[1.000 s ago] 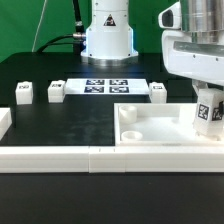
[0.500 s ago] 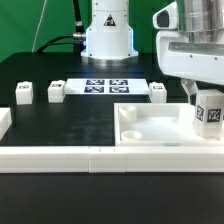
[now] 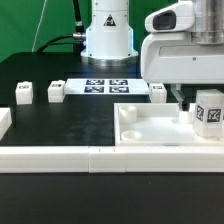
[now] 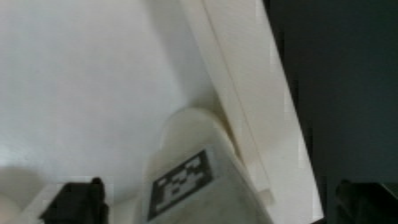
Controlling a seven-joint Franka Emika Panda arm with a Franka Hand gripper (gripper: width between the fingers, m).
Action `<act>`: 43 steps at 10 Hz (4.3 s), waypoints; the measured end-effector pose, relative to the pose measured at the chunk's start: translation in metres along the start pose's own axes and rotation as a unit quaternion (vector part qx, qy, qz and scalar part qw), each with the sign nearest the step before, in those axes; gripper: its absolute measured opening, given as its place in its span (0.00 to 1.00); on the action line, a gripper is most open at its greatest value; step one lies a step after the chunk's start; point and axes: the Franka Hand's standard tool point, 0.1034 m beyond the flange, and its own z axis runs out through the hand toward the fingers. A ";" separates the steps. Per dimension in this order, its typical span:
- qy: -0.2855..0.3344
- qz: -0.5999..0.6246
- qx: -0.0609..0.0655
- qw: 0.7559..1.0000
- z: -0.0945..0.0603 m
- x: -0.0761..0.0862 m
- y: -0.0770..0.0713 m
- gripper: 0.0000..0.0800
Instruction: Assemble one leg
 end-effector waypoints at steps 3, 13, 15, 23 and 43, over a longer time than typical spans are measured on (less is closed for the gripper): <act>-0.001 -0.167 -0.022 0.986 -0.001 -0.001 0.000 0.81; 0.010 -0.041 -0.014 0.999 0.000 0.001 0.001 0.37; 0.016 0.093 -0.011 0.995 0.000 0.000 0.001 0.37; 0.009 0.428 0.012 0.904 0.002 0.000 -0.001 0.37; -0.014 -0.259 -0.041 0.965 -0.009 0.010 0.000 0.36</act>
Offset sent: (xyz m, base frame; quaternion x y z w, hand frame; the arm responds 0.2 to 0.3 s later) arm -0.0004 0.0001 0.0115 0.0258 0.0094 -0.1890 0.9816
